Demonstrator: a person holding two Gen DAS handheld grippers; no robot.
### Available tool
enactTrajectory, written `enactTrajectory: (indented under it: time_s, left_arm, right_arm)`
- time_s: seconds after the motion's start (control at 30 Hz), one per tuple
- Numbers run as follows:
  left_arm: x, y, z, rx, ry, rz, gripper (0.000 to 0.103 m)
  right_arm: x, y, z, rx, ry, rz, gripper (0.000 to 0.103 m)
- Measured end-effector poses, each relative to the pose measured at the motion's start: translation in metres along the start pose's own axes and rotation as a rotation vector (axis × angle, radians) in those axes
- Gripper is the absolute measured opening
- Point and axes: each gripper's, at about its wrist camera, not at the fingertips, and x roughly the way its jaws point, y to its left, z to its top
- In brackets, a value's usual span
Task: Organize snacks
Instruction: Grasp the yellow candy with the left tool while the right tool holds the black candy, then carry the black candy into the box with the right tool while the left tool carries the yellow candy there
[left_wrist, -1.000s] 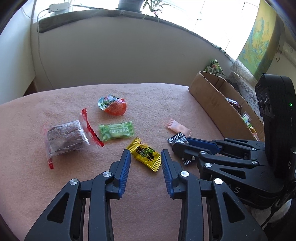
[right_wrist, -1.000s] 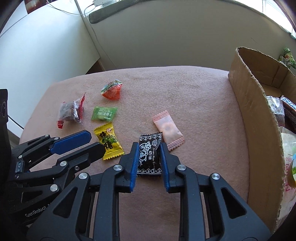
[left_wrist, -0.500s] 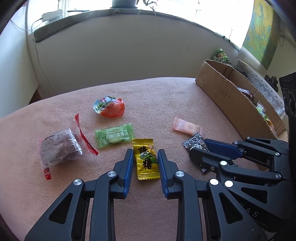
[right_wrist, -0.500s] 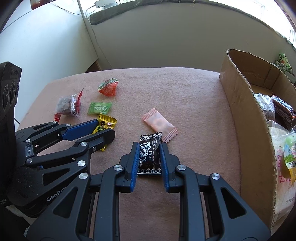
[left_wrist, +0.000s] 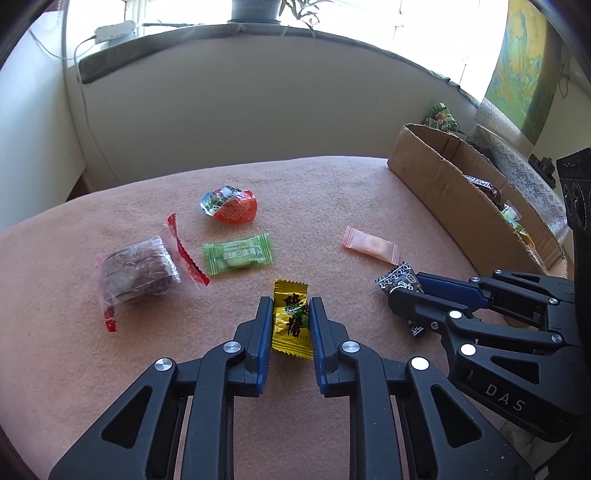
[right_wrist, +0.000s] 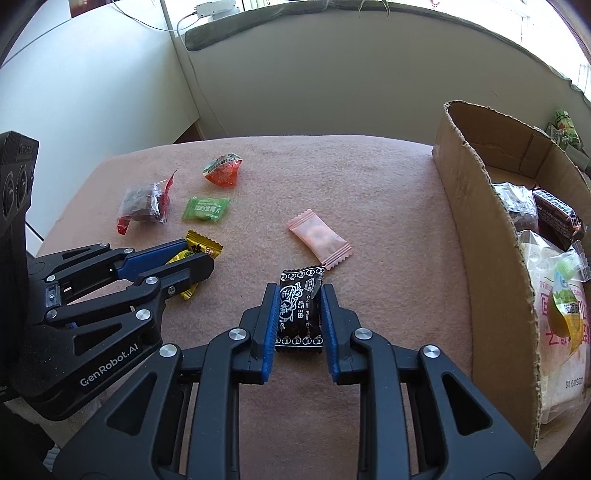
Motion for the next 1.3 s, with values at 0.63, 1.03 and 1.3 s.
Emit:
enactTrajectory:
  time_s: [0.63, 1.03, 1.3]
  left_arm:
    - [-0.066, -0.033, 0.009, 0.027, -0.142, -0.061, 0.018]
    - [-0.074, -0.079, 0.026, 0.074, -0.185, -0.122, 0.018]
    - [-0.067, -0.118, 0.035, 0.101, -0.187, -0.185, 0.018]
  right_arm:
    - [-0.063, -0.006, -0.001, 0.012, -0.115, 0.039, 0.023]
    - [-0.106, -0.035, 0.000, 0.034, -0.196, 0.029, 0.023]
    - [-0.132, -0.078, -0.005, 0.077, -0.228, -0.038, 0.023]
